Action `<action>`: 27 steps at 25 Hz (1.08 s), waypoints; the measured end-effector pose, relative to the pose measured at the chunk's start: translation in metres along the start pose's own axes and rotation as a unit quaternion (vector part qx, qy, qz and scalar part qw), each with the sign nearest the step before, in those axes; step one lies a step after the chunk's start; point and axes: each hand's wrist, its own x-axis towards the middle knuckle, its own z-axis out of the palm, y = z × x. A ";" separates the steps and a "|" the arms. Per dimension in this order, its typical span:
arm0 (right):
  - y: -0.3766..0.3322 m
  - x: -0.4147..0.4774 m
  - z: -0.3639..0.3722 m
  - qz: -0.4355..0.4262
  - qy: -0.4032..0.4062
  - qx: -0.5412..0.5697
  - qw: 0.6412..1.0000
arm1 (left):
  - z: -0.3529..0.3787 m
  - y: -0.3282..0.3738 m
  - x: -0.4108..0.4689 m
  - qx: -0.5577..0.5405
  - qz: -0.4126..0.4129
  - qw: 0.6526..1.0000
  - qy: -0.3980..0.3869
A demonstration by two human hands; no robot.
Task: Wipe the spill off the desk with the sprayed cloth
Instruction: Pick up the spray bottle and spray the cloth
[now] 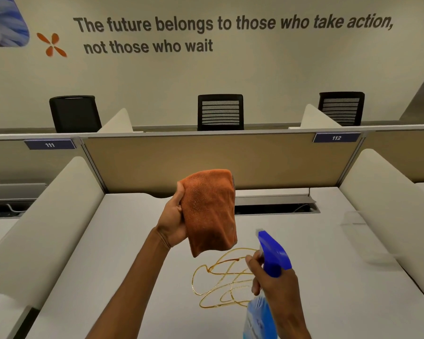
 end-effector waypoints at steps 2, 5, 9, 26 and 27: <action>-0.010 0.005 -0.002 -0.020 0.007 0.011 1.000 | -0.002 -0.004 -0.001 0.005 -0.008 1.000 -0.003; -0.025 0.013 -0.003 -0.062 0.023 0.004 0.998 | -0.003 -0.011 -0.002 0.023 -0.019 1.000 -0.003; -0.037 0.023 -0.005 -0.087 0.023 0.000 0.996 | -0.002 -0.020 -0.002 0.044 -0.025 0.999 0.005; -0.036 0.028 0.007 -0.090 0.007 -0.045 0.995 | 0.005 -0.026 0.008 0.092 -0.030 0.995 0.019; -0.035 0.029 0.004 -0.086 0.018 -0.040 0.995 | 0.004 -0.025 0.008 0.085 -0.026 0.996 0.018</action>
